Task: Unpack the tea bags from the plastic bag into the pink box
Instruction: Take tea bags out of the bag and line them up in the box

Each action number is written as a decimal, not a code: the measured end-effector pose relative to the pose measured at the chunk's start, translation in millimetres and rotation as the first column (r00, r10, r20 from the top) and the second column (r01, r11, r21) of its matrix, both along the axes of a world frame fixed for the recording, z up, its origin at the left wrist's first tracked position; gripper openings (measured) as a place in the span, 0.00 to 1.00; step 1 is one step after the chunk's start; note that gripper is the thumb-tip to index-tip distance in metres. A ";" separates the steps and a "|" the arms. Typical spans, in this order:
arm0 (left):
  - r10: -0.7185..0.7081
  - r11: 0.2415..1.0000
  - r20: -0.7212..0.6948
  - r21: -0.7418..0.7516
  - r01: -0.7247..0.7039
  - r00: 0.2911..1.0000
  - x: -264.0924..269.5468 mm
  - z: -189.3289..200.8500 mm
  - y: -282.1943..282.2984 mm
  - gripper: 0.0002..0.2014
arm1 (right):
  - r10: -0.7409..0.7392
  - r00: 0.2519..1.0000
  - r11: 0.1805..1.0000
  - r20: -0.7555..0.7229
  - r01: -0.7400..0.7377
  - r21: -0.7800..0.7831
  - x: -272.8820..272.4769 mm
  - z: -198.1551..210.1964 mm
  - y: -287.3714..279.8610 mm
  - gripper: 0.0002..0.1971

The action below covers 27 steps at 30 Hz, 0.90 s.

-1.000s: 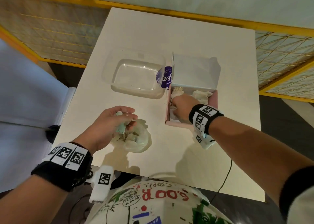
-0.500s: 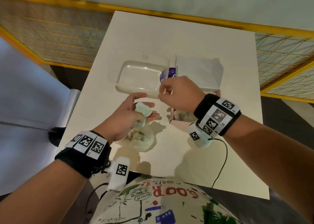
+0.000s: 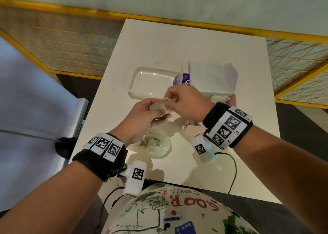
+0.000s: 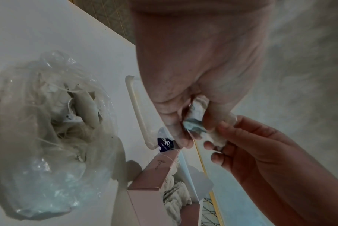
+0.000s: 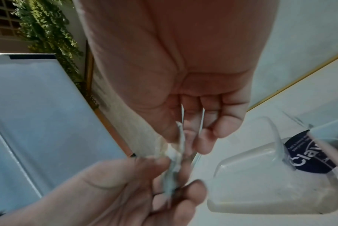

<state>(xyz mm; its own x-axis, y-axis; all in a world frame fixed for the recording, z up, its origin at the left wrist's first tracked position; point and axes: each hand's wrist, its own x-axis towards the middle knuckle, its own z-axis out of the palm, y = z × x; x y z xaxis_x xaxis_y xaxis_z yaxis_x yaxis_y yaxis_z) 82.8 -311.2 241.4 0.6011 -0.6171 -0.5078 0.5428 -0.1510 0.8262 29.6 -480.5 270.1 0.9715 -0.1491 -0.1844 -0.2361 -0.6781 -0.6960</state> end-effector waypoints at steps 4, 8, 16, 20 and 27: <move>0.012 1.000 0.025 -0.010 -0.012 1.000 5.1 1.2 9.8 0.17 | -0.006 0.998 0.978 -0.055 0.017 0.210 -4.0 2.3 -2.0 0.06; -0.116 0.989 0.072 0.101 0.108 0.991 6.5 -0.2 16.3 0.19 | -0.011 0.997 0.990 -0.075 0.021 0.140 -14.8 -0.7 -26.0 0.07; -0.362 0.877 0.280 0.427 0.222 0.889 12.6 -37.1 52.8 0.08 | -0.073 0.809 0.851 -0.584 -0.254 -0.459 -61.9 -46.1 -116.8 0.14; -0.341 0.869 0.359 0.473 0.146 0.869 12.7 -42.4 60.6 0.05 | -0.059 0.682 0.704 -0.729 -0.489 -0.515 -61.1 -67.2 -109.7 0.14; -0.456 0.778 0.504 0.625 0.054 0.733 28.0 -54.6 91.4 0.06 | -0.120 0.838 0.547 -0.533 -0.392 -0.740 -37.5 -55.8 -89.8 0.04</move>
